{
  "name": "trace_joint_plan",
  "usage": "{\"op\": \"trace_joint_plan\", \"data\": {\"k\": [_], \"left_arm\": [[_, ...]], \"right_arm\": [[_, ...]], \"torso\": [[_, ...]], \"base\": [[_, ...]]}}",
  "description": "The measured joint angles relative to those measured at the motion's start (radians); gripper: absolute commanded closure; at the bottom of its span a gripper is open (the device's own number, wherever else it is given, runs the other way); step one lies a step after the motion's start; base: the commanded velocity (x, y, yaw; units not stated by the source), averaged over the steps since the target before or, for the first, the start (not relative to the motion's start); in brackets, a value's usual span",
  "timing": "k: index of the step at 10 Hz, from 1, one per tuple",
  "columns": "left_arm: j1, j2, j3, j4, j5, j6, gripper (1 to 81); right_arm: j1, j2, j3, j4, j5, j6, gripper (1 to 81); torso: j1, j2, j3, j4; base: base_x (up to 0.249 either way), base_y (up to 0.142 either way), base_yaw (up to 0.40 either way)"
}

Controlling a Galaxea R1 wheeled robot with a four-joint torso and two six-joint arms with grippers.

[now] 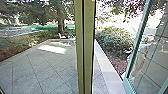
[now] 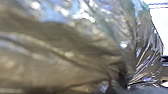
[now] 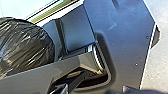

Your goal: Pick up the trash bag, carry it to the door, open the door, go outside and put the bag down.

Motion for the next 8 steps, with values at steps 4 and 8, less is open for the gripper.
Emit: {"op": "trace_joint_plan", "data": {"k": [4, 8], "left_arm": [[0.002, -0.003, -0.006, 0.0, 0.001, 0.0, 81.1], [0.001, 0.002, 0.0, 0.001, 0.001, 0.003, 81.1]], "right_arm": [[0.0, 0.003, -0.003, 0.0, 0.003, 0.0, 1.0], [-0.002, 0.003, -0.007, -0.001, 0.001, 0.0, 1.0]], "torso": [[0.0, 0.0, 0.0, 0.0], [0.0, 0.0, 0.0, 0.0]], "base": [[0.0, -0.088, 0.0], [0.0, -0.095, 0.0]]}}
